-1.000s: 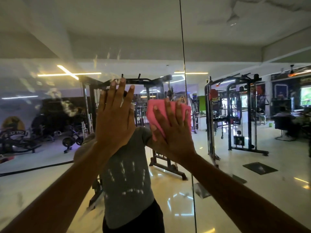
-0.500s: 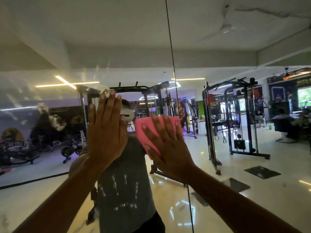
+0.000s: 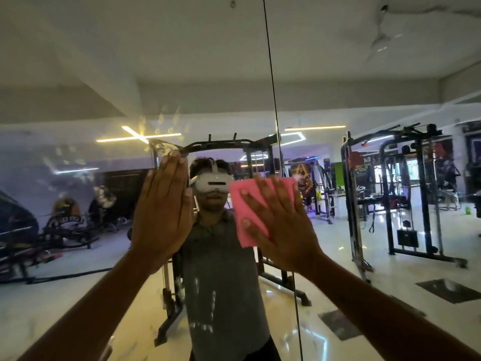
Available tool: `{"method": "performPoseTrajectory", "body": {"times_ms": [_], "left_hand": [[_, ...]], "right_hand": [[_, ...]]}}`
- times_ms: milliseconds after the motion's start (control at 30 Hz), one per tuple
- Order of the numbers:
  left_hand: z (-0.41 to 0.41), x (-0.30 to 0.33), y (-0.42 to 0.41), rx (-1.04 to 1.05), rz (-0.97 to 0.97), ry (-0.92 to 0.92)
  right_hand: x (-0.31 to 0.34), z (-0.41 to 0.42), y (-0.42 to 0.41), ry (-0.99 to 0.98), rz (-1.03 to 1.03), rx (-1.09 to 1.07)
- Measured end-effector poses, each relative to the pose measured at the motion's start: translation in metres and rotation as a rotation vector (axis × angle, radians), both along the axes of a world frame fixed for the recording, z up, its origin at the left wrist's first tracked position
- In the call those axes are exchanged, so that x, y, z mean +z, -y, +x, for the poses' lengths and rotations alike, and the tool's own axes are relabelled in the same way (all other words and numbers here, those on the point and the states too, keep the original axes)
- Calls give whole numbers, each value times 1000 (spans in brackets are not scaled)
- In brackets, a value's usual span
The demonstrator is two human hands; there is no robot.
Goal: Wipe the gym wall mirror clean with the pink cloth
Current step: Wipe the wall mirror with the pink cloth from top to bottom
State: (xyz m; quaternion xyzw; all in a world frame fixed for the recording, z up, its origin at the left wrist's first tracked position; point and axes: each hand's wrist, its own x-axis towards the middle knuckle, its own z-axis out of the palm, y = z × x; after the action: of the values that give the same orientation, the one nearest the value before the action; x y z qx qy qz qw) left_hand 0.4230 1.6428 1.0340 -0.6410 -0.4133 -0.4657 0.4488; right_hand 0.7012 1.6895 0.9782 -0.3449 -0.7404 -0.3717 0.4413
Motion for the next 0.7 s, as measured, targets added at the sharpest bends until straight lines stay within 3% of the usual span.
{"method": "performPoseTrajectory", "body": {"times_ms": [167,233,300,367,467,533,633,700], "left_hand": [[-2,0,-1,-43,9,12],[-5,1,0,6,40,17],[-13,5,2,156,95,-38],[-23,13,2,243,84,-78],[-30,19,1,284,37,-93],[-31,22,4,181,26,-69],[-46,35,13,-13,23,-17],[-65,48,18,63,45,-23]], "right_hand": [[110,-30,-12,-336,22,-112],[104,-63,-3,-242,38,-97],[58,-68,3,-57,41,-30],[18,-48,6,6,21,14],[53,-29,-3,-217,-34,-3],[108,-46,-5,-362,-32,-39],[135,-99,8,-272,29,-65],[104,-112,15,-105,61,-43]]}}
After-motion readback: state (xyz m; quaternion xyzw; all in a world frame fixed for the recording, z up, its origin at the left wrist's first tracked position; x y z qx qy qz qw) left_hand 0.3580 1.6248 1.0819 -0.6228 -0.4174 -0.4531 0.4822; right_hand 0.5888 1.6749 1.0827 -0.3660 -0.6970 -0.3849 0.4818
